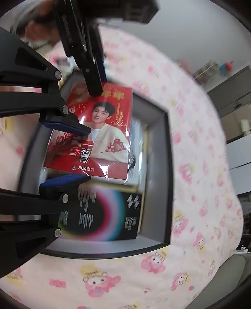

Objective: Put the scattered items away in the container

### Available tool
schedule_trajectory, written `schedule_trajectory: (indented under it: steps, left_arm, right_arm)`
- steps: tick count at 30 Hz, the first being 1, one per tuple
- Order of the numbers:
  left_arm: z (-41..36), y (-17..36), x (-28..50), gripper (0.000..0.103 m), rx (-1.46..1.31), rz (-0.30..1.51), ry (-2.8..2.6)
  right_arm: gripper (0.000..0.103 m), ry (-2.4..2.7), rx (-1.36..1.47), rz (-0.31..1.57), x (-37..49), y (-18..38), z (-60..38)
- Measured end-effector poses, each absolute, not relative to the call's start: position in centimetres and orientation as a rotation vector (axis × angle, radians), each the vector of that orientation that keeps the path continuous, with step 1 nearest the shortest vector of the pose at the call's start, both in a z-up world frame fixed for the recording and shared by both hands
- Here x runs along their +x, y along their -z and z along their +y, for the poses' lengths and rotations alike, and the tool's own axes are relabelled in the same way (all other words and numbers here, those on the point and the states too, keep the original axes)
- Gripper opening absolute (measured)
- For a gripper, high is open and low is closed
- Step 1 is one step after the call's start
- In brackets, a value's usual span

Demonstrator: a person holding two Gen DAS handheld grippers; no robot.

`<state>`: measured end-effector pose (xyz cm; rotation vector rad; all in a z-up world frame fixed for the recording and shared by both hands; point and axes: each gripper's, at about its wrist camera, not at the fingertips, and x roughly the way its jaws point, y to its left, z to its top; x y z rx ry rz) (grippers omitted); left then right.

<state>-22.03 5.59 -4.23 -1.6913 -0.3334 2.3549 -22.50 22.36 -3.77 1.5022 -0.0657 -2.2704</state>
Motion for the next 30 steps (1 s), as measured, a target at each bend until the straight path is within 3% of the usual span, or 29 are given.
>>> schedule_trajectory:
  steps: [9,12,19,30]
  left_arm:
    - [6.3,7.9,-23.5,0.036,-1.955,-0.185,-2.301]
    - [5.9,7.5,-23.4,0.048,-1.945,-0.197,-2.321]
    - [4.3,6.3,-23.0,0.048,-1.883,-0.276,-2.376]
    - [4.1,6.6,-22.4,0.049,-1.866,-0.282,-2.335]
  right_arm:
    - [0.037,2.1,1.695,-0.045,-24.7,9.4,21.0]
    - [0.037,2.085,1.724,-0.018,-24.4,10.1,20.5]
    - [0.037,2.194,1.655,-0.073,-24.5,8.7,21.4]
    - [0.038,2.143,1.767,0.056,-25.4,10.7,19.4]
